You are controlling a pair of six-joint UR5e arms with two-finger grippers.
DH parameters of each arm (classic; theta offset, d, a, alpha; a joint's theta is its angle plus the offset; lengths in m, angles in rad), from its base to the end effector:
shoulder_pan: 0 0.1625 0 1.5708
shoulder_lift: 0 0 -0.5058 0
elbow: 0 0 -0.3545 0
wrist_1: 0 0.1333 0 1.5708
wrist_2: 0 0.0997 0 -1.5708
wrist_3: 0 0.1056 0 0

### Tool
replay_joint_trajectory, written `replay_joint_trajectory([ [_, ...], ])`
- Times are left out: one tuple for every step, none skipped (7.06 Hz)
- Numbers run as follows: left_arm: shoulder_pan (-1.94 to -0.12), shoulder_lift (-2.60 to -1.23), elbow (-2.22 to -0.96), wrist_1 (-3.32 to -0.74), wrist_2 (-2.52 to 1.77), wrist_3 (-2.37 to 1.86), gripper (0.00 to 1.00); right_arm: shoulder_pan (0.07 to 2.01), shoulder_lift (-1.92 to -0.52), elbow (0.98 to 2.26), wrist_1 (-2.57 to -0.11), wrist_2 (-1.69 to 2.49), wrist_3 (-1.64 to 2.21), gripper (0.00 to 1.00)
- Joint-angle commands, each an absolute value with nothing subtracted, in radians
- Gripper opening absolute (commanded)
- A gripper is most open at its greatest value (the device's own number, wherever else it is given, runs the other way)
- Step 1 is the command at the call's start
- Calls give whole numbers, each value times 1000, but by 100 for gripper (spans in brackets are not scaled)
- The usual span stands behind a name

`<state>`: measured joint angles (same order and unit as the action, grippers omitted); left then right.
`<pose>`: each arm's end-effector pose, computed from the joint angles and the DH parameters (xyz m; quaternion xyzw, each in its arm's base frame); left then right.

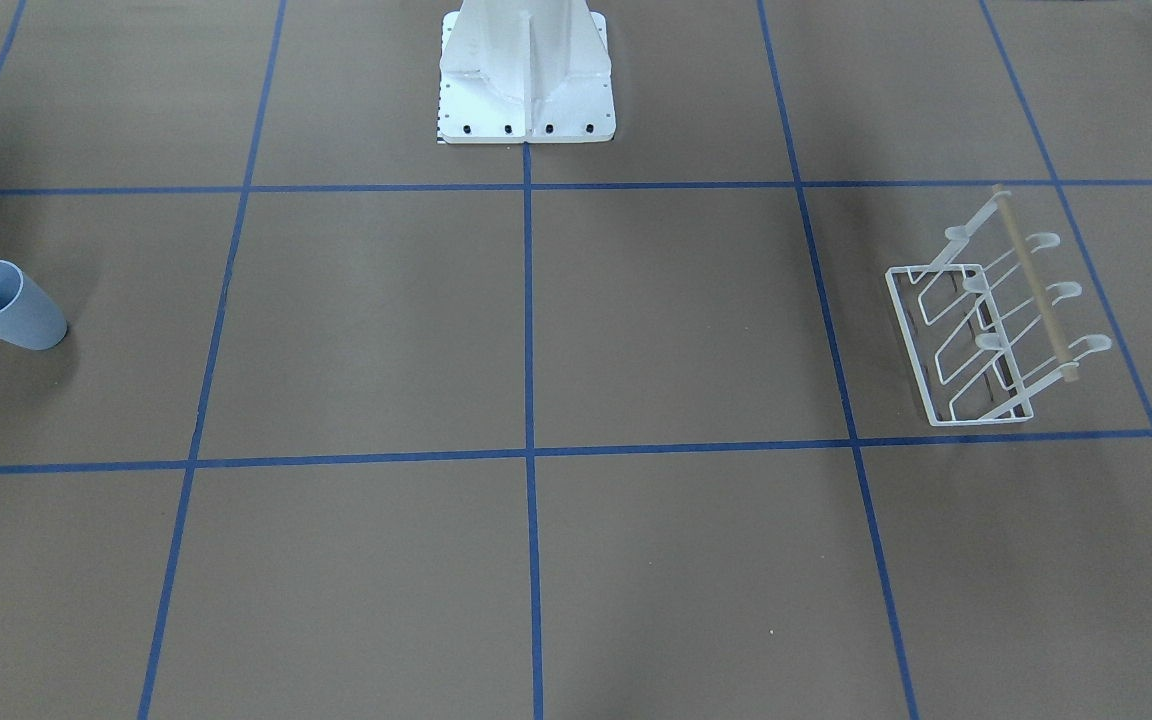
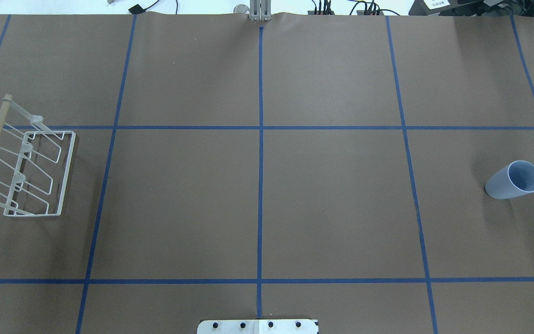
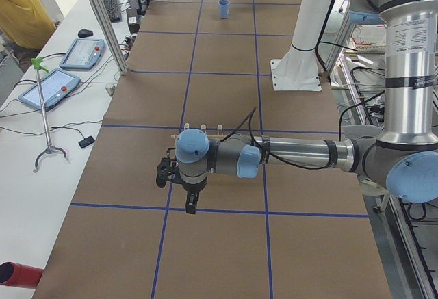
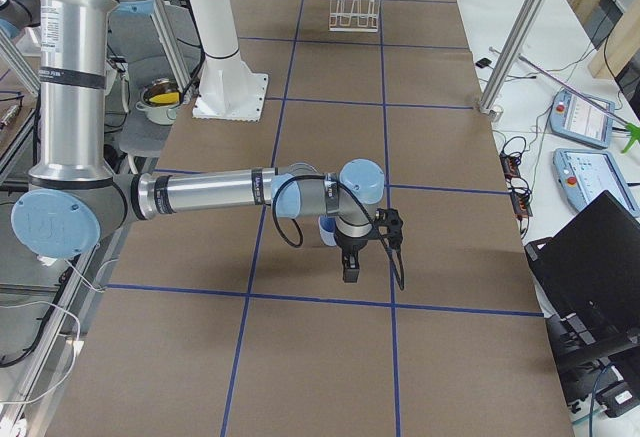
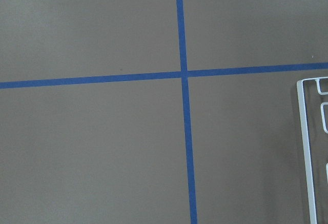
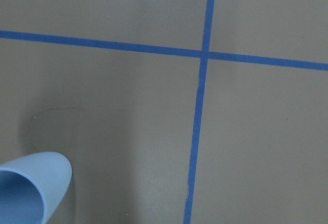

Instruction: Hang cup on cup holder

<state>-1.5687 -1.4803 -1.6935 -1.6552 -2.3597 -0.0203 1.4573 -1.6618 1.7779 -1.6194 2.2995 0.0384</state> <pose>-0.0575 -0.4164 0.7171 0.0495 0.3842 0.0140 0.9218 0.0160 -0.4154 0.6970 0.0044 -0.3575 -0.0471 0.9327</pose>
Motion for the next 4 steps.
replay_joint_trajectory([
  [-1569,-1480,-1712,-1655,-2362,-21,98,1457,-1661,1779,-1620,2301,38,100],
  [-1569,-1479,-1721,-1651,-2362,-21,98,1457,-1661,1778,-1618,2299,38,100],
  [-1571,-1474,-1723,-1654,-2356,-20,98,1457,-1661,1779,-1618,2299,38,100],
  [-1571,-1474,-1723,-1657,-2355,-21,98,1457,-1661,1778,-1618,2298,38,100],
])
